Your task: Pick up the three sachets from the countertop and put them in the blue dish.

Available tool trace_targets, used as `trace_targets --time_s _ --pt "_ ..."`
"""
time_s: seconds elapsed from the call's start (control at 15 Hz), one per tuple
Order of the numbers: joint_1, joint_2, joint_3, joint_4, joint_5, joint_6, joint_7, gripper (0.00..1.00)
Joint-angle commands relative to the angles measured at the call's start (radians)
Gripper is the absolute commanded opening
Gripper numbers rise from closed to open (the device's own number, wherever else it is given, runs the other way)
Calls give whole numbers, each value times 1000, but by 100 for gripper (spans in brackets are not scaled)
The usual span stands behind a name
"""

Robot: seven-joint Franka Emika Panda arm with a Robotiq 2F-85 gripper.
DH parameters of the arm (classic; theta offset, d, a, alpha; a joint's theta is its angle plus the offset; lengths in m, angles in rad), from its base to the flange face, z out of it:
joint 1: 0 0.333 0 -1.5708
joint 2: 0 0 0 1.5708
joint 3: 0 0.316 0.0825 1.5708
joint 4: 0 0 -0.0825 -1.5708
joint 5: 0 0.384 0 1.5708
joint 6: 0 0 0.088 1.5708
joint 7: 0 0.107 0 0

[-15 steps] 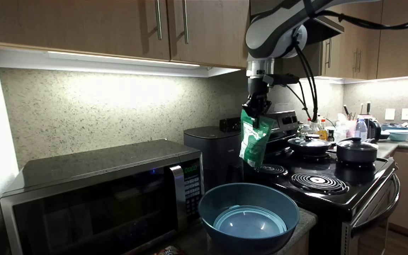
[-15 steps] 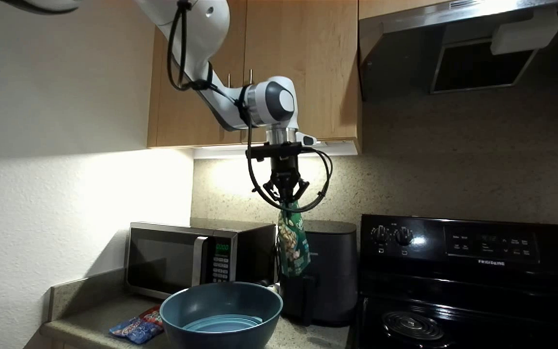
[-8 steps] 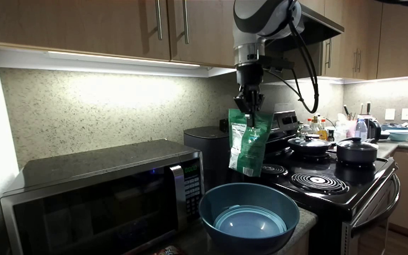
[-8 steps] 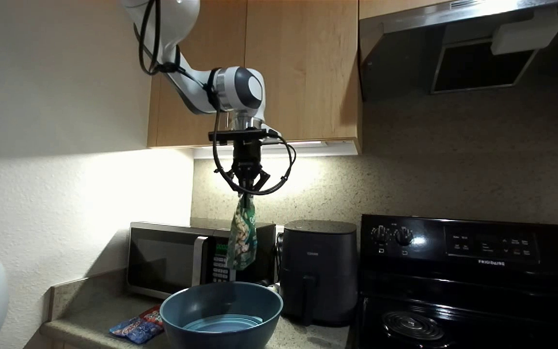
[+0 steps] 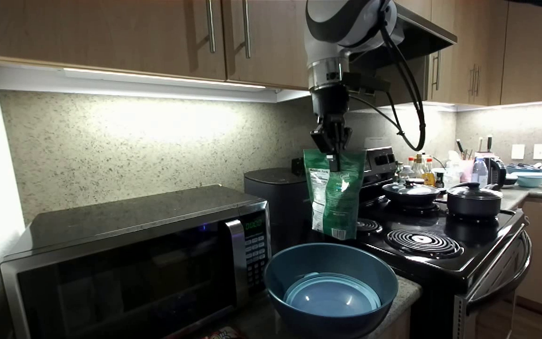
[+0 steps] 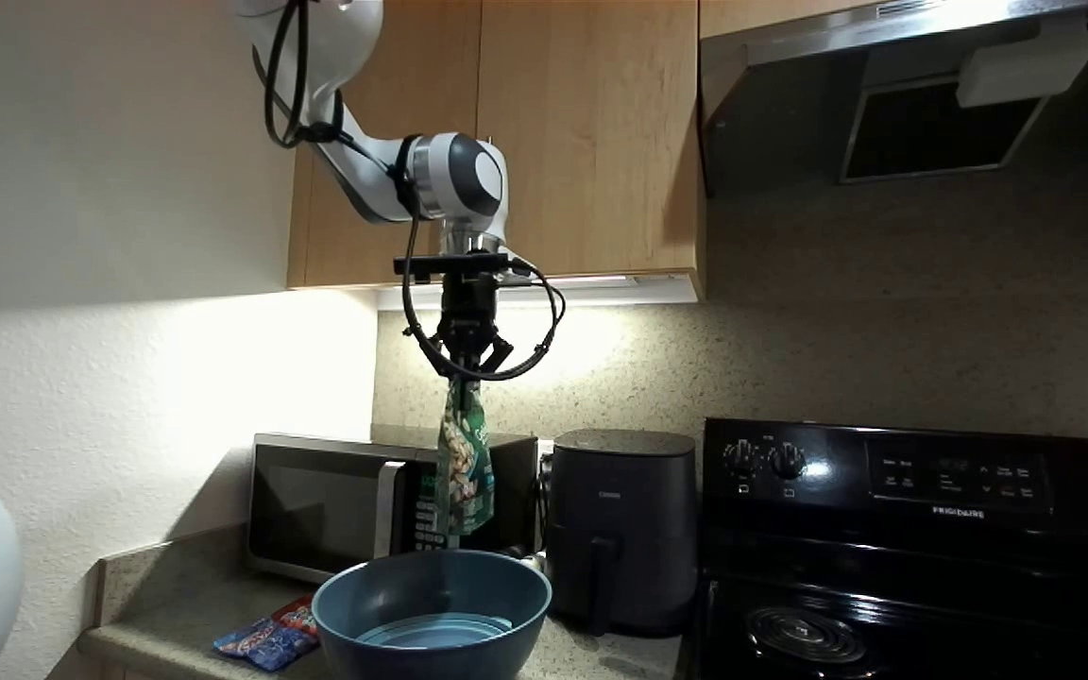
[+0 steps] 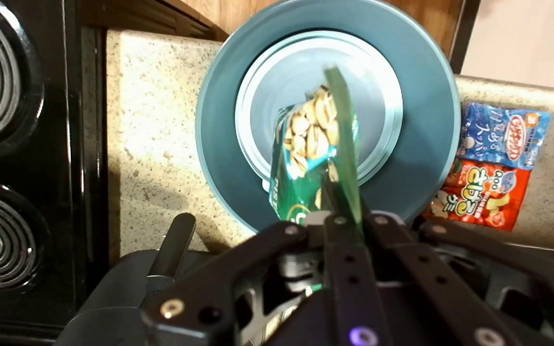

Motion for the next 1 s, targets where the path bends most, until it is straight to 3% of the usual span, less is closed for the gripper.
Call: trace_targets --time_s 0.0,0.53,0.6,0.67,0.93 --pt "5 31 13 -35 1 -1 -5 0" --pt "9 183 20 -121 -12 27 0 0" --pt "11 202 20 -117 -18 26 5 27" --pt "13 217 20 -112 -29 29 6 28" --pt "14 227 20 -94 -52 32 2 52"
